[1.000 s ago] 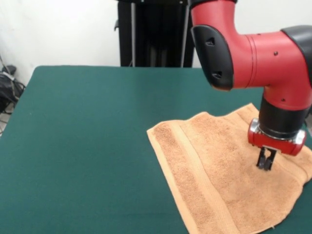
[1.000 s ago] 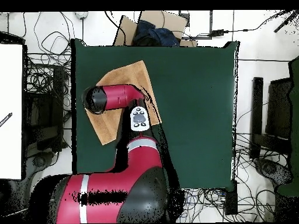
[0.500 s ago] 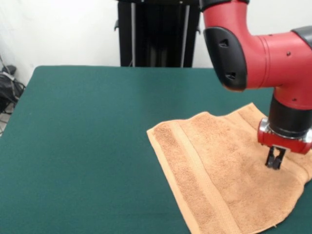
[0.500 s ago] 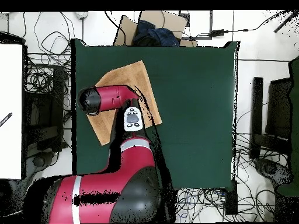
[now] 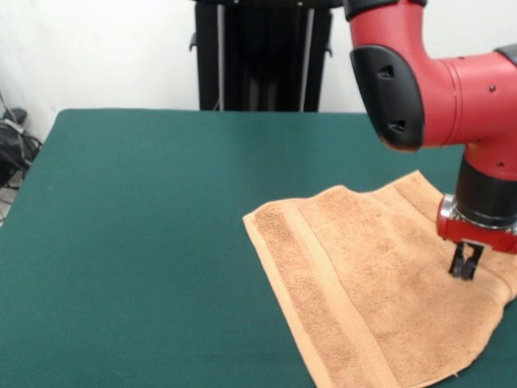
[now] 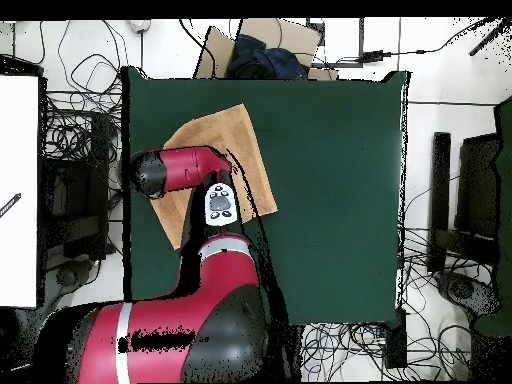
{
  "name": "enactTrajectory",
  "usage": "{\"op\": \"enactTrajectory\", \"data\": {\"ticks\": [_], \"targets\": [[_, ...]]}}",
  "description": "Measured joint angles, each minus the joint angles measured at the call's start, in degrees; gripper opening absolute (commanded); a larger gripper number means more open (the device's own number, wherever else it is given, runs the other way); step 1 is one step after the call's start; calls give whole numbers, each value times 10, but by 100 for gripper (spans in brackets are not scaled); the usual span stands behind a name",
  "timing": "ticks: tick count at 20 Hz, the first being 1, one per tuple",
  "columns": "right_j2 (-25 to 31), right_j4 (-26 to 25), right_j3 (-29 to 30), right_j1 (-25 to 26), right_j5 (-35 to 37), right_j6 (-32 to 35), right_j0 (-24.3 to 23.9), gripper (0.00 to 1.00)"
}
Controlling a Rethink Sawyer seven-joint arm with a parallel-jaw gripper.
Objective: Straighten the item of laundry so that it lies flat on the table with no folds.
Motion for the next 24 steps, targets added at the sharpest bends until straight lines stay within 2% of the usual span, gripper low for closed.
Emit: {"op": "enactTrajectory", "data": {"ticks": [13, 24], "targets": [[0, 1, 3, -6, 0, 0, -3, 0], [0, 11, 54, -86, 0, 0, -30, 0]]}}
